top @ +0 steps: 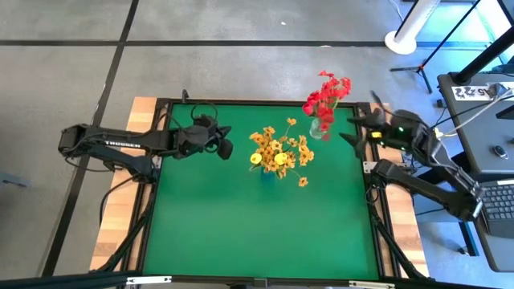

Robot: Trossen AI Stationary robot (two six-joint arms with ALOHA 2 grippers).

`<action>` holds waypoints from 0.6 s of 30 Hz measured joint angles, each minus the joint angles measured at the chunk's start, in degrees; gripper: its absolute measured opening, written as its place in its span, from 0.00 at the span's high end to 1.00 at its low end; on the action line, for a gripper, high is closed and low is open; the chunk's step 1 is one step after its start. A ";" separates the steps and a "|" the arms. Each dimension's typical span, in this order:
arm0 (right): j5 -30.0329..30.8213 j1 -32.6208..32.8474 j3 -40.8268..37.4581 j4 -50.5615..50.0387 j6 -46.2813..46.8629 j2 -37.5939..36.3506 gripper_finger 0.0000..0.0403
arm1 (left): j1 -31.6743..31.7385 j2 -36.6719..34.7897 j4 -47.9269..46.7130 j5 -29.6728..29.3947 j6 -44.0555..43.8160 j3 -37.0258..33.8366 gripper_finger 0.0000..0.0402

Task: Sort flowers into vase by color
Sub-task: Return To Home Position

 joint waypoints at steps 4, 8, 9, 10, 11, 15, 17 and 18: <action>-6.39 0.00 -5.14 5.73 5.31 -8.24 0.33 | -2.16 0.00 0.01 -0.05 0.86 0.00 1.00; -12.57 0.00 -12.22 13.36 12.92 -16.97 0.47 | -5.12 0.00 0.87 0.03 2.78 0.00 1.00; -14.70 0.00 -14.40 16.08 15.38 -18.84 0.51 | -5.94 0.00 1.69 0.19 3.46 0.00 1.00; -16.39 0.00 -16.53 18.76 18.16 -20.61 0.55 | -6.84 0.00 2.70 0.63 4.12 0.00 1.00; -17.33 0.00 -18.52 21.58 20.57 -22.32 0.59 | -7.72 0.00 3.78 1.05 5.19 0.00 1.00; -21.50 0.08 -24.78 32.35 26.02 -22.72 0.75 | -11.49 0.00 9.58 4.18 11.27 0.00 1.00; -21.30 0.49 -27.02 36.83 26.09 -22.74 0.84 | -12.92 0.00 11.79 5.89 13.79 0.00 1.00; -21.17 0.98 -27.99 38.26 25.95 -22.81 0.87 | -13.55 0.00 12.55 6.09 14.83 0.00 1.00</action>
